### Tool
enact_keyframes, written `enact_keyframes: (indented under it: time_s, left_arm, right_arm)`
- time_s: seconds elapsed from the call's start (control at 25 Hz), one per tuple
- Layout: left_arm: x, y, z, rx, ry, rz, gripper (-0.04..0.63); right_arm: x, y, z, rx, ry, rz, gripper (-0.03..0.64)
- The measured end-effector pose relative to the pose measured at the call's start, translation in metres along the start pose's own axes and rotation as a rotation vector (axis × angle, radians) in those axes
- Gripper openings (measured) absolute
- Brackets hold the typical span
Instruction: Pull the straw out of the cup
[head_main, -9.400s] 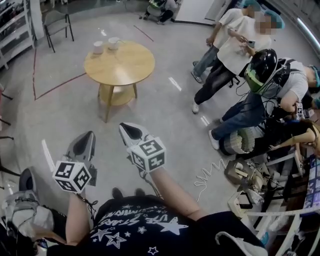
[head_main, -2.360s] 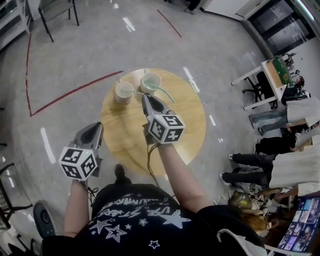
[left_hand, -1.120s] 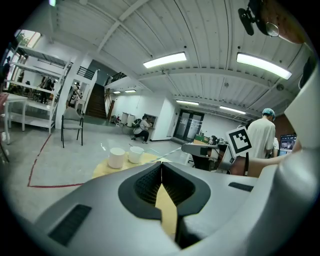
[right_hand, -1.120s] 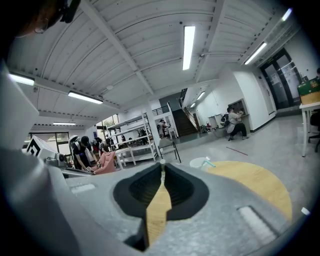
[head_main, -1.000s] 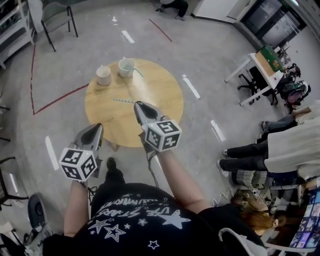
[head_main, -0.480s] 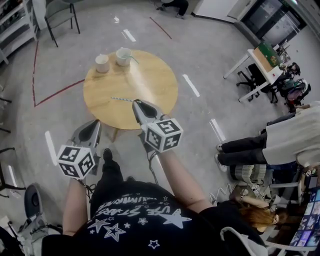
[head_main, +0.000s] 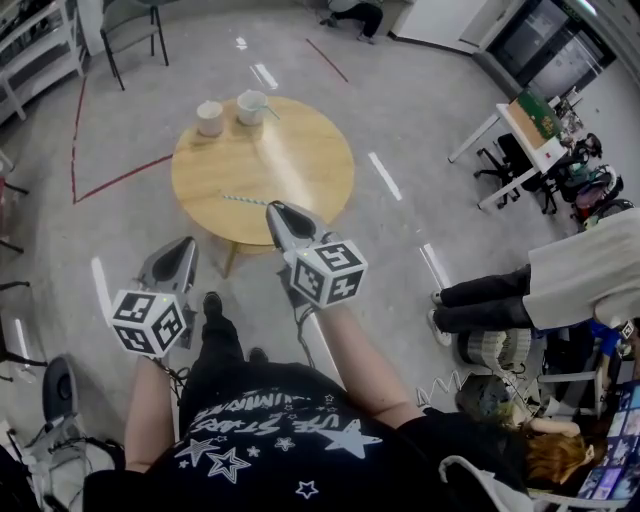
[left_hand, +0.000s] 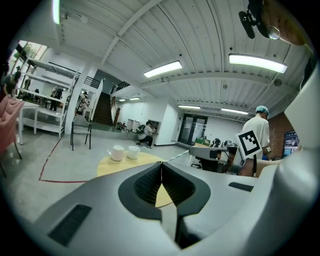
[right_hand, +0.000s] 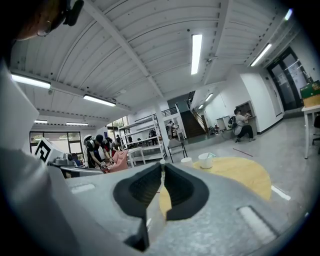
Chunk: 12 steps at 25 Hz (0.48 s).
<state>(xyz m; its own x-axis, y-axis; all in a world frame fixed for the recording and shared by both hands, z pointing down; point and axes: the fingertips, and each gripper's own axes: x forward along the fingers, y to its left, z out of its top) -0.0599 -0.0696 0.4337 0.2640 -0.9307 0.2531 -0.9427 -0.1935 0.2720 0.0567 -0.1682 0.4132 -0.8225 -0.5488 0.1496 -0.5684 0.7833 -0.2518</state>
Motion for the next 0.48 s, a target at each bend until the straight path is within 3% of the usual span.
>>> enact_keyframes:
  time_s: [0.48]
  left_arm:
    - [-0.016, -0.017, -0.011, -0.002, -0.002, 0.012, 0.008]
  right_arm:
    - [-0.026, 0.005, -0.015, 0.005, 0.007, -0.008, 0.020]
